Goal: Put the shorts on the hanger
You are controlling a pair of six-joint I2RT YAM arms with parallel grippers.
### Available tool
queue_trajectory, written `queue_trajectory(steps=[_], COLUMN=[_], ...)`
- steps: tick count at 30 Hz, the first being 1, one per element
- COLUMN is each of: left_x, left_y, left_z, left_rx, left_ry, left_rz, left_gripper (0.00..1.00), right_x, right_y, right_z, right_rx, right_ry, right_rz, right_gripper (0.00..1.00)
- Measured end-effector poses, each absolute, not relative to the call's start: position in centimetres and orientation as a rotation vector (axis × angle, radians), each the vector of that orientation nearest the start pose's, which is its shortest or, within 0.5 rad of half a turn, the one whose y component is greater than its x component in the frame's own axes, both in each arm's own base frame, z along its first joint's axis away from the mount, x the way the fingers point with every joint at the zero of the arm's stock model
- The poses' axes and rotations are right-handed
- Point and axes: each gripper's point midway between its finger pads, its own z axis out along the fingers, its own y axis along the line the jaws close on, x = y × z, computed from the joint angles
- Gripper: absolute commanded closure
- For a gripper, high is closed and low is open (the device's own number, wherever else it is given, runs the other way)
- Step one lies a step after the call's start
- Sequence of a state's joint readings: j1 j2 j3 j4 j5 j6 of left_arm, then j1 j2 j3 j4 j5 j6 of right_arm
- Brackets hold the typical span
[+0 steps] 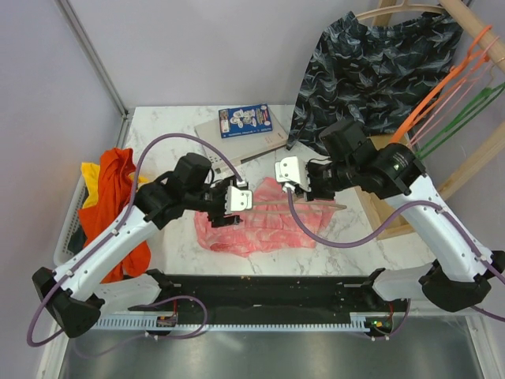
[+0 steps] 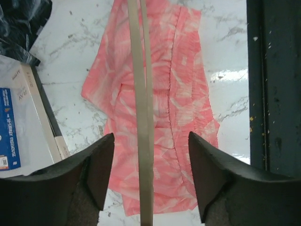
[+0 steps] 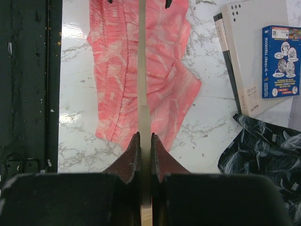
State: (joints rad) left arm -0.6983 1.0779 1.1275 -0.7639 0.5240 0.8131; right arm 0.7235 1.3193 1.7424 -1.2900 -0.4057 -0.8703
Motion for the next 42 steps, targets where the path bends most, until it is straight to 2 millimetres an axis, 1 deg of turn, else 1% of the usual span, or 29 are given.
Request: queue_trajectory(steps=[1, 2, 3, 4, 5, 6, 7, 9, 11, 14, 15, 17, 19, 22, 23, 25, 26, 29, 31, 34, 35, 36, 37, 38, 39, 41, 42], left_x=[19.2, 19.4, 19.6, 19.7, 19.9, 19.9, 19.8, 19.7, 19.4, 19.9, 20.0, 19.4, 18.4, 17.3, 17.1, 16.6, 16.4, 16.1, 15.9, 15.8, 15.8, 15.7, 15.7, 15.8, 15.8, 16.0, 16.0], left_y=[-23.9, -23.8, -23.6, -23.5, -23.5, -23.5, -23.4, -23.1, -22.1, -20.0, -19.4, -19.3, -19.8, -20.6, -20.7, -20.9, -21.0, -21.2, -21.3, -21.4, -21.4, -21.4, -21.5, -21.5, -21.4, -21.4, -21.3], left_z=[23.3, 22.8, 22.1, 21.8, 21.5, 21.2, 20.7, 20.3, 19.8, 19.9, 20.1, 20.5, 21.0, 21.6, 21.6, 21.7, 21.7, 22.0, 22.1, 22.1, 22.2, 22.2, 22.3, 22.2, 22.2, 22.0, 21.8], left_rx=[1.718, 1.720, 1.729, 1.724, 1.721, 1.715, 1.706, 1.674, 1.625, 1.528, 1.498, 1.492, 1.503, 1.526, 1.532, 1.544, 1.548, 1.558, 1.560, 1.564, 1.564, 1.564, 1.564, 1.563, 1.563, 1.560, 1.558], left_ry=[1.443, 1.459, 1.476, 1.493, 1.500, 1.504, 1.517, 1.526, 1.547, 1.569, 1.562, 1.518, 1.466, 1.391, 1.374, 1.341, 1.330, 1.298, 1.288, 1.277, 1.273, 1.268, 1.262, 1.258, 1.258, 1.258, 1.269], left_rz=[-0.525, -0.513, -0.496, -0.494, -0.485, -0.485, -0.489, -0.514, -0.562, -0.590, -0.596, -0.627, -0.687, -0.755, -0.770, -0.794, -0.805, -0.826, -0.834, -0.845, -0.847, -0.849, -0.847, -0.842, -0.842, -0.826, -0.825], left_gripper=[0.68, 0.81, 0.91, 0.98, 0.98, 0.98, 0.98, 0.98, 0.98, 0.98, 0.98, 0.98, 0.98, 0.98, 0.98, 0.98, 0.98, 0.98, 0.98, 0.98, 0.98, 0.98, 0.98, 0.87, 0.71, 0.45, 0.43], right_x=[19.2, 19.0, 18.8, 18.8, 18.7, 18.7, 18.8, 18.7, 18.3, 17.0, 16.4, 15.8, 15.4, 15.8, 16.0, 16.4, 16.5, 16.6, 16.6, 16.5, 16.6, 16.6, 16.6, 16.5, 16.6, 16.3, 16.5], right_y=[22.6, 22.7, 22.9, 23.0, 23.1, 23.3, 23.4, 23.3, 23.0, 22.3, 21.9, 21.5, 21.5, 22.4, 22.7, 23.3, 23.5, 24.1, 24.4, 24.7, 24.8, 24.8, 24.9, 24.9, 24.8, 24.8, 24.8], right_z=[31.8, 31.8, 31.7, 31.8, 31.8, 31.7, 31.7, 31.7, 31.5, 30.3, 29.6, 28.6, 28.0, 27.9, 27.9, 27.8, 27.7, 27.9, 27.9, 27.6, 27.5, 27.4, 27.2, 27.0, 26.9, 26.4, 26.3], right_rx=[-1.830, -1.833, -1.838, -1.836, -1.831, -1.821, -1.790, -1.730, -1.683, -1.620, -1.603, -1.583, -1.568, -1.541, -1.535, -1.527, -1.526, -1.523, -1.525, -1.536, -1.537, -1.538, -1.538, -1.536, -1.540, -1.541, -1.539], right_ry=[1.540, 1.541, 1.538, 1.538, 1.540, 1.536, 1.532, 1.538, 1.533, 1.503, 1.492, 1.480, 1.462, 1.428, 1.418, 1.396, 1.387, 1.363, 1.353, 1.358, 1.363, 1.369, 1.377, 1.386, 1.388, 1.416, 1.426], right_rz=[0.413, 0.410, 0.402, 0.396, 0.393, 0.394, 0.390, 0.396, 0.409, 0.442, 0.452, 0.466, 0.485, 0.505, 0.510, 0.514, 0.517, 0.534, 0.548, 0.566, 0.569, 0.570, 0.576, 0.580, 0.577, 0.596, 0.590], right_gripper=[1.00, 0.99, 0.70, 0.49, 0.28, 0.02, 0.02, 0.02, 0.02, 0.02, 0.02, 0.03, 0.05, 0.13, 0.18, 0.25, 0.34, 0.42, 0.46, 0.57, 0.64, 0.73, 1.00, 1.00, 1.00, 1.00, 1.00])
